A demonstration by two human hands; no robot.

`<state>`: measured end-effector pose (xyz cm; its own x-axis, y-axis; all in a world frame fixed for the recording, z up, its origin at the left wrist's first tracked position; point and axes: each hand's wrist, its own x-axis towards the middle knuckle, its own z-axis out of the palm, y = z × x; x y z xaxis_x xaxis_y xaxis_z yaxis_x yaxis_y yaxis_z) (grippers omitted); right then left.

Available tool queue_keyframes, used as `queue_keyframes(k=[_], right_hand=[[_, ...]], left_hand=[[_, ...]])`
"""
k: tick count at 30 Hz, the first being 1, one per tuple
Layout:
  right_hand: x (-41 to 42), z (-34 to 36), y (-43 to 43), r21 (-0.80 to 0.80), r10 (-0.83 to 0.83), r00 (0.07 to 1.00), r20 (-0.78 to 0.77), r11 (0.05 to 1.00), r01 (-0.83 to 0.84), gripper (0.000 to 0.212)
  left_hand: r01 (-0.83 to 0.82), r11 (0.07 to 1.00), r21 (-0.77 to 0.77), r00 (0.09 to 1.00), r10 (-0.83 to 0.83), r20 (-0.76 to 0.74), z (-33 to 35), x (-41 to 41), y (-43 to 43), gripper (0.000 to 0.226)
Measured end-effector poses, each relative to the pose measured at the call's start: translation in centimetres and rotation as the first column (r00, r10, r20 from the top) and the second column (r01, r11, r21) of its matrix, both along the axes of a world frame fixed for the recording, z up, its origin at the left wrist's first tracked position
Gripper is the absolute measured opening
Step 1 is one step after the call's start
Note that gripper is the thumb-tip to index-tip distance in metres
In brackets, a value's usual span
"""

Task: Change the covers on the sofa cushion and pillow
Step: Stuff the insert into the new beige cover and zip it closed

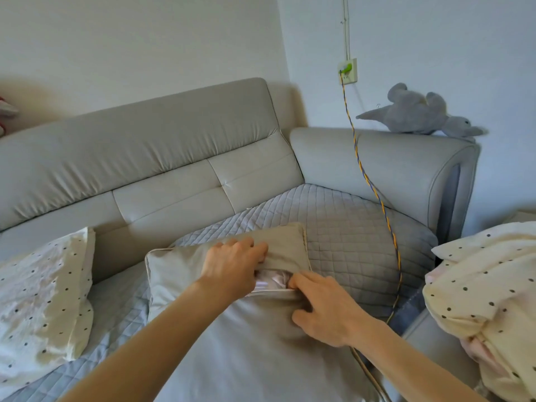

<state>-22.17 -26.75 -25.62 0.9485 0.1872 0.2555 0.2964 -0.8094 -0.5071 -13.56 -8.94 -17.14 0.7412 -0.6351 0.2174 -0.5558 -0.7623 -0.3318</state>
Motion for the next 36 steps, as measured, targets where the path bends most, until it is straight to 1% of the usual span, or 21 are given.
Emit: queue_keyframes(k=[2, 4, 6, 8, 10, 11, 14, 16, 18, 20, 22, 24, 26, 28, 30, 31, 32, 33, 34, 35, 36], right_hand=[[-0.1, 0.2, 0.0, -0.033, -0.002, 0.995, -0.099, 0.999, -0.001, 0.034], [-0.1, 0.3, -0.1, -0.073, 0.002, 0.99, -0.141, 0.997, -0.012, 0.043], [0.0, 0.6, -0.4, -0.041, 0.022, 0.987, -0.157, 0.999, -0.029, 0.043], [-0.1, 0.8, -0.9, 0.032, 0.024, 0.99, -0.136, 0.999, -0.02, 0.048], [-0.5, 0.6, -1.4, 0.101, -0.008, 1.0, -0.028, 0.995, 0.011, 0.05], [-0.8, 0.4, -1.5, 0.134, -0.034, 0.999, 0.027, 0.991, 0.03, 0.046], [-1.3, -0.3, -1.1, 0.241, -0.16, 0.967, 0.2, 0.964, 0.11, 0.022], [-0.7, -0.6, -0.8, 0.239, -0.217, 0.942, 0.254, 0.958, 0.157, 0.021], [0.3, -0.9, -0.6, 0.228, -0.246, 0.931, 0.27, 0.956, 0.186, 0.019], [1.2, -1.1, -0.6, 0.25, -0.275, 0.93, 0.242, 0.944, 0.214, 0.016], [1.6, -1.1, -0.9, 0.275, -0.261, 0.941, 0.213, 0.941, 0.199, 0.013], [1.8, -1.0, -1.4, 0.343, -0.216, 0.963, 0.164, 0.927, 0.149, 0.01], [2.0, -0.7, -2.0, 0.41, -0.189, 0.978, 0.09, 0.902, 0.137, 0.017], [2.2, 0.1, -2.3, 0.528, -0.123, 0.991, -0.05, 0.839, 0.13, 0.02], [2.5, 1.0, -2.2, 0.682, -0.024, 0.981, -0.194, 0.716, 0.152, 0.026], [2.5, 1.3, -2.1, 0.717, -0.009, 0.97, -0.241, 0.672, 0.185, 0.03], [2.6, 1.3, -2.0, 0.716, -0.024, 0.967, -0.252, 0.667, 0.204, 0.032], [2.6, 1.2, -1.6, 0.676, -0.077, 0.972, -0.22, 0.707, 0.209, 0.031], [2.4, 0.8, -1.2, 0.606, -0.155, 0.977, -0.145, 0.767, 0.212, 0.024], [2.0, 0.3, -0.6, 0.535, -0.234, 0.972, -0.023, 0.819, 0.209, 0.014], [1.4, -0.1, -0.1, 0.482, -0.301, 0.944, 0.137, 0.853, 0.202, 0.005]], left_hand=[[-0.043, 0.997, -0.068, 0.982, 0.03, -0.186, 1.4, 0.4, 0.0, 0.021], [-0.054, 0.992, -0.111, 0.931, 0.01, -0.365, 3.1, 0.8, 0.2, 0.018], [-0.055, 0.989, -0.135, 0.881, -0.016, -0.472, 4.0, 0.9, 0.4, 0.021], [-0.086, 0.983, -0.163, 0.855, -0.011, -0.519, 4.1, 1.0, 0.8, 0.021], [-0.111, 0.976, -0.187, 0.858, -0.001, -0.514, 3.6, 1.0, 1.0, 0.022], [-0.103, 0.978, -0.181, 0.875, 0.003, -0.483, 3.4, 0.8, 1.0, 0.024], [-0.036, 0.988, -0.147, 0.947, -0.014, -0.322, 2.5, -0.3, 0.4, 0.029], [-0.013, 0.985, -0.172, 0.96, -0.036, -0.278, 2.0, -1.0, -0.2, 0.027], [-0.01, 0.98, -0.199, 0.96, -0.046, -0.276, 1.8, -1.4, -0.6, 0.021], [-0.021, 0.976, -0.215, 0.962, -0.039, -0.269, 1.7, -1.5, -0.8, 0.014], [-0.054, 0.965, -0.255, 0.953, -0.026, -0.301, 1.6, -1.6, -0.8, 0.013], [-0.112, 0.948, -0.299, 0.916, -0.018, -0.401, 1.7, -1.4, -0.5, 0.016], [-0.167, 0.93, -0.326, 0.852, -0.03, -0.523, 2.1, -0.9, -0.2, 0.017], [-0.218, 0.92, -0.327, 0.776, -0.04, -0.629, 2.8, -0.6, -0.2, 0.014], [-0.255, 0.912, -0.321, 0.713, -0.047, -0.7, 3.2, -0.5, -0.5, 0.015], [-0.264, 0.91, -0.321, 0.702, -0.047, -0.71, 3.2, -0.4, -0.7, 0.017], [-0.264, 0.909, -0.323, 0.71, -0.043, -0.703, 2.9, -0.4, -0.9, 0.018], [-0.256, 0.909, -0.329, 0.733, -0.039, -0.679, 2.6, -0.4, -1.0, 0.018], [-0.244, 0.909, -0.338, 0.761, -0.036, -0.647, 2.2, -0.5, -1.1, 0.019], [-0.238, 0.905, -0.354, 0.784, -0.036, -0.619, 1.9, -0.5, -1.1, 0.02], [-0.241, 0.896, -0.373, 0.798, -0.036, -0.602, 1.6, -0.5, -1.0, 0.021]])
